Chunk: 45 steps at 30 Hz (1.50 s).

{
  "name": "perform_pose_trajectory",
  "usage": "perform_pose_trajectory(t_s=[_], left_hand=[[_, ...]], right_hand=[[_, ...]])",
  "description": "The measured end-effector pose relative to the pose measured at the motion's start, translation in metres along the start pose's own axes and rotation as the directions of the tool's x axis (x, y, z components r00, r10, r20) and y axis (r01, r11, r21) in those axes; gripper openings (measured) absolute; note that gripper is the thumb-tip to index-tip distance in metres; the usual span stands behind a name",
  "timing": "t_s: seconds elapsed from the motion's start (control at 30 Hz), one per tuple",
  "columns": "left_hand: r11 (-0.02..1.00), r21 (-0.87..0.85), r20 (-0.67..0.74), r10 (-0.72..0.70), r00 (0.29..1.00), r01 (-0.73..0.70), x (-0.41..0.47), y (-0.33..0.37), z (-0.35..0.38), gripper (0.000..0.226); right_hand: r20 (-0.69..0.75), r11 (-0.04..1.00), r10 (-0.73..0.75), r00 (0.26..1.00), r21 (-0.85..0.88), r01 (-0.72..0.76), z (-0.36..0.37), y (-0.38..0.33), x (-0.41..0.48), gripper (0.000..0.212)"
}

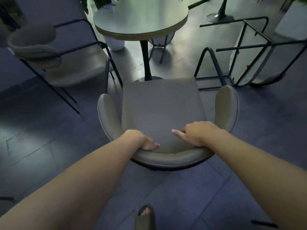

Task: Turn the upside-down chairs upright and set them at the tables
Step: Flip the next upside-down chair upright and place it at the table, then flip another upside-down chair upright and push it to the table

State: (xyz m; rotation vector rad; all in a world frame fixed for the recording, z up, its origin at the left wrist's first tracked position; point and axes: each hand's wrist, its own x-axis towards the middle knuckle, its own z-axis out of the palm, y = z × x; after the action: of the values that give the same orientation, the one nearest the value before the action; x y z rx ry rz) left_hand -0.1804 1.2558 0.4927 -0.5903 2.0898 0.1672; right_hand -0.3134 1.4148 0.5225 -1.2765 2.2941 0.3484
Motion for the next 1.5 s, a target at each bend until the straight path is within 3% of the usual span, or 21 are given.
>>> perform_pose_trajectory(t_s=[0.13, 0.33, 0.43, 0.53, 0.6, 0.7, 0.8, 1.13, 1.33, 1.5], left_hand=[[0.996, -0.063, 0.028, 0.071, 0.997, -0.069, 0.007, -0.008, -0.029, 0.070], [0.984, -0.148, -0.136, 0.075, 0.988, -0.095, -0.019, -0.020, -0.067, 0.068], [0.987, -0.145, -0.204, 0.033, 0.978, -0.064, -0.026, -0.021, -0.071, 0.070], [0.989, -0.139, -0.318, 0.008, 0.948, -0.055, -0.029, -0.019, -0.062, 0.071], [0.979, -0.182, -0.493, -0.013, 0.870, -0.089, -0.030, -0.019, -0.052, 0.072], [0.966, -0.216, -0.759, -0.076, 0.647, -0.139, -0.030, -0.020, -0.044, 0.068], [0.960, -0.225, -0.818, -0.095, 0.568, -0.163, -0.022, -0.021, -0.050, 0.062], [0.941, -0.283, -0.805, -0.128, 0.580, -0.185, 0.020, -0.030, -0.109, 0.064], [0.928, -0.303, -0.792, -0.117, 0.599, -0.219, 0.036, -0.036, -0.126, 0.058], [0.910, -0.260, -0.825, -0.036, 0.565, -0.322, 0.004, -0.039, -0.210, 0.050]], right_hand=[[-0.091, 0.999, 0.027, 0.996, 0.021, -0.025, -0.015, 0.005, 0.021, 0.081], [-0.202, 0.988, 0.065, 0.977, 0.149, -0.036, -0.037, 0.005, 0.027, 0.075], [-0.280, 0.992, 0.072, 0.957, 0.117, -0.040, -0.040, 0.007, 0.018, 0.067], [-0.413, 0.985, 0.088, 0.907, 0.174, -0.016, -0.033, 0.006, 0.009, 0.061], [-0.523, 0.961, 0.156, 0.838, 0.278, -0.005, -0.028, 0.005, 0.006, 0.064], [-0.595, 0.943, 0.187, 0.782, 0.331, 0.026, -0.027, 0.004, 0.008, 0.062], [-0.616, 0.941, 0.206, 0.760, 0.338, 0.020, -0.030, 0.010, 0.019, 0.063], [-0.606, 0.946, 0.221, 0.764, 0.324, -0.016, -0.069, 0.039, 0.082, 0.063], [-0.461, 0.950, 0.191, 0.867, 0.308, -0.046, -0.097, 0.042, 0.098, 0.050], [-0.525, 0.909, 0.265, 0.809, 0.416, -0.028, -0.187, 0.065, 0.077, 0.039]])
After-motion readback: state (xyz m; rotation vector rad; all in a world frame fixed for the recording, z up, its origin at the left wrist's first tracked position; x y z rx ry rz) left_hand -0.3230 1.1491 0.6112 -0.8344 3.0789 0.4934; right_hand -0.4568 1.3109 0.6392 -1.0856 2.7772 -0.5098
